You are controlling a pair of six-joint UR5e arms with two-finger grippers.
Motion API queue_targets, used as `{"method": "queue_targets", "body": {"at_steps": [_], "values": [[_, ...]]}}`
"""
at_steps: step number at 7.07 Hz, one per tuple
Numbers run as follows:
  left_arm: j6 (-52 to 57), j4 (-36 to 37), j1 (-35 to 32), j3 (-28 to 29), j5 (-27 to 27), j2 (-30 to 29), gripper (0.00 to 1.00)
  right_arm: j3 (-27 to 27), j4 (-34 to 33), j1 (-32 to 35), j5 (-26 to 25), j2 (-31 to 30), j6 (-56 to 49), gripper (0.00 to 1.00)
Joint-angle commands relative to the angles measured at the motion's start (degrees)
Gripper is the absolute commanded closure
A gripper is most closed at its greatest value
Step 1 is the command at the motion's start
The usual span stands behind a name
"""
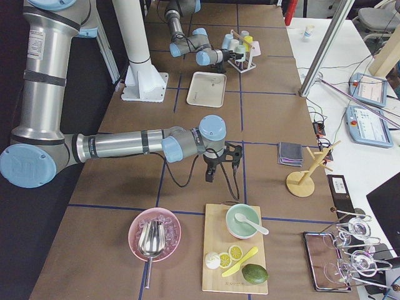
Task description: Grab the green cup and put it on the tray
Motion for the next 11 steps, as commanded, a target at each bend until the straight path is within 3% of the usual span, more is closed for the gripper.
{"method": "queue_targets", "body": {"at_steps": [1,8,11], "values": [[-0.02,-0.27,-0.06,1.35,-0.05,0.03,0.00,0.09,0.00,0.06,0.17,0.00,-0.02,0.00],[0.42,-6.33,-2.52,7.49,0.04,0.56,0.00,0.53,0.00,0.06,0.35,-0.18,0.07,0.00],[0.51,-6.42,-2.61,7.42,0.13,0.56,0.00,0.53,0.00,0.06,0.35,0.00,0.07,0.00]]}}
